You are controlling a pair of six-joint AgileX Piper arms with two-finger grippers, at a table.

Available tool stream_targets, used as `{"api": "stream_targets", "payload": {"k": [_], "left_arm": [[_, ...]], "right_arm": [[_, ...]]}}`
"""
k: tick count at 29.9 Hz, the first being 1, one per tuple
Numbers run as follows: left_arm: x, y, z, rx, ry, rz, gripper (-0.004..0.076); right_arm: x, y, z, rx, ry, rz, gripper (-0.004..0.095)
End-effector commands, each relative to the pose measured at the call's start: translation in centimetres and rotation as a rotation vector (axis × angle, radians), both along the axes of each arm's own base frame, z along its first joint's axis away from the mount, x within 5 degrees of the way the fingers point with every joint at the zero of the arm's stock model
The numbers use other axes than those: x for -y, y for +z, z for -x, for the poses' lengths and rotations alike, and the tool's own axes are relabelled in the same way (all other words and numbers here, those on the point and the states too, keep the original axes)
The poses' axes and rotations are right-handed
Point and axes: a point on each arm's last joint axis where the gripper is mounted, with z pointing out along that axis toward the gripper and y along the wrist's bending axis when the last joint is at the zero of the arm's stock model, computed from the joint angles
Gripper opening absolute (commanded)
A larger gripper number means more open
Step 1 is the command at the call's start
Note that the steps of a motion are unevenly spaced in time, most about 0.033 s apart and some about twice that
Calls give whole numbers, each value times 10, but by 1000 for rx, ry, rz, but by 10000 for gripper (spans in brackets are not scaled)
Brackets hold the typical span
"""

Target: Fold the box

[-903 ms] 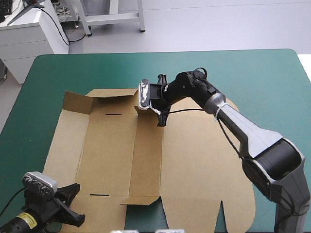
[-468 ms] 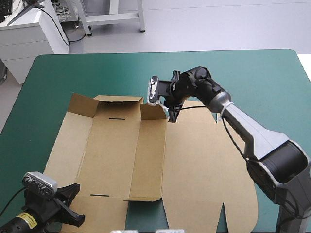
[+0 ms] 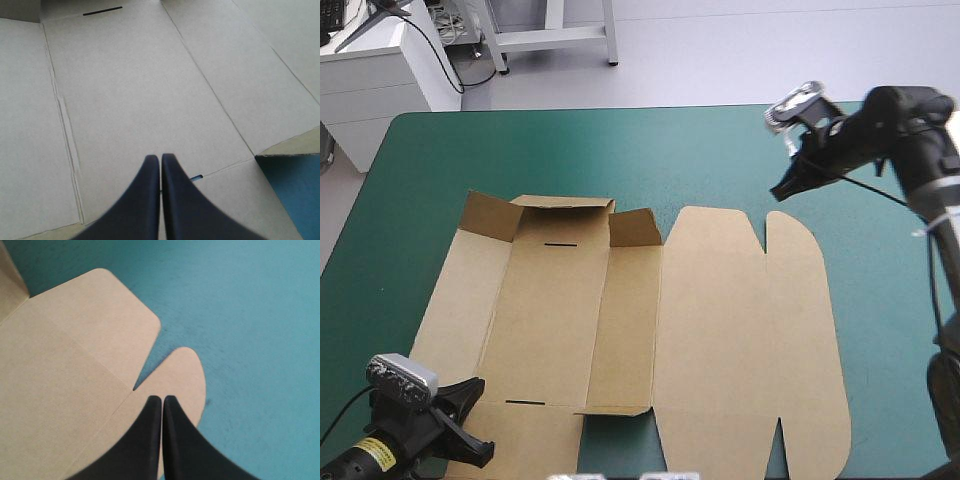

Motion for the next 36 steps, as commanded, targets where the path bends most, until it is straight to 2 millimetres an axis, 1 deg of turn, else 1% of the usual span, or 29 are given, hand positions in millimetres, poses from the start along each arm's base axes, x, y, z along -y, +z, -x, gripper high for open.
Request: {"api": "stream_targets", "payload": {"k": [1,2,3,4,5,7,8,9,10,12,16,18,22,26,31,34,36], "left_arm": [[1,12,-3,64,5,42,-8],[1,12,-3,64,5,42,-8],[1,12,-3,64,5,42,-8],[1,12,-3,64,5,42,-8],[1,12,-3,64,5,42,-8],[1,12,-3,64,5,42,-8],[1,12,-3,64,5,42,-8],[1,12,-3,62,4,41,-8],[1,12,-3,60,6,44,-8],[2,11,-3,55,6,43,-8],[4,13,-10,-3,23,51,-8],[6,17,-16,-36,29,53,-8],[13,32,-34,-116,26,29,-8],[22,50,-61,-180,59,37,-8],[28,66,-96,-184,83,-23,-4],[28,74,-118,-192,123,-62,18],[21,78,-135,-205,175,-54,18]], "right_arm": [[41,44,49,96,-203,-113,-17],[51,43,56,94,-254,-106,-17],[62,46,71,105,-318,-102,-17],[69,43,80,95,-363,-100,-17],[74,38,90,82,-395,-102,-17],[80,31,116,72,-456,-118,-18],[81,23,125,53,-476,-124,-18],[79,20,135,51,-486,-128,-17],[77,10,144,29,-497,-132,-17],[73,0,162,16,-508,-142,-18],[66,-20,188,-11,-514,-149,-17],[63,-28,198,-18,-516,-150,-18],[60,-37,210,-10,-518,-152,-19],[59,-40,213,-11,-517,-156,-19],[56,-39,212,-10,-499,-185,-19],[55,-39,212,-9,-490,-193,-19],[55,-39,212,-9,-490,-193,-19]]}}
